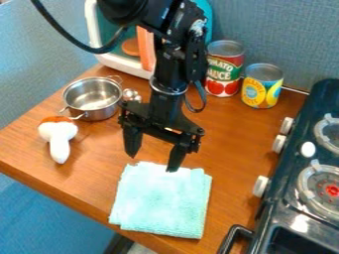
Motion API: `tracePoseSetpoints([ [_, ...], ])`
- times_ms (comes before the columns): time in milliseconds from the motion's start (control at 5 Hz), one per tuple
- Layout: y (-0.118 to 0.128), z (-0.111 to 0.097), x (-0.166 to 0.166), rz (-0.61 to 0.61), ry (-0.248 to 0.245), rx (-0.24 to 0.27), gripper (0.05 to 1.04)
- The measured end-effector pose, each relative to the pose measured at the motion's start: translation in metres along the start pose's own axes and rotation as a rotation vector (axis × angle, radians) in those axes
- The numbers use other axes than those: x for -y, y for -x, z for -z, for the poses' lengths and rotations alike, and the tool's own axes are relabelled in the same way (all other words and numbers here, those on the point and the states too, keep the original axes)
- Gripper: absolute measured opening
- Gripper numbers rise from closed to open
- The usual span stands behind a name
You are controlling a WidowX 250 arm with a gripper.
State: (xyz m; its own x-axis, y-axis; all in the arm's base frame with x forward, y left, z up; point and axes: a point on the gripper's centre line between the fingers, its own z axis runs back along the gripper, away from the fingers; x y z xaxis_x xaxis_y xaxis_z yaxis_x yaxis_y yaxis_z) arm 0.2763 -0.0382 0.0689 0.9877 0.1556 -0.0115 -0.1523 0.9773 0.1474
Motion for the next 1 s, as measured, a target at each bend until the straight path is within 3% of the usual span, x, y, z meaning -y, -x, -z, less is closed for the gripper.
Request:
tracePoseSetpoints([
  [200, 0.002, 0.007, 0.0, 0.003, -0.008, -0.025, 1.001],
  [400, -0.018, 0.002, -0.003, -0.085, 0.038, 0.033, 1.0],
  [800, -0.066, -0.006, -0.014, -0.331, 0.086, 0.127, 1.001],
  [1000, -0.082, -0.002, -0.019, -0.515, 0.116, 0.169, 1.001],
])
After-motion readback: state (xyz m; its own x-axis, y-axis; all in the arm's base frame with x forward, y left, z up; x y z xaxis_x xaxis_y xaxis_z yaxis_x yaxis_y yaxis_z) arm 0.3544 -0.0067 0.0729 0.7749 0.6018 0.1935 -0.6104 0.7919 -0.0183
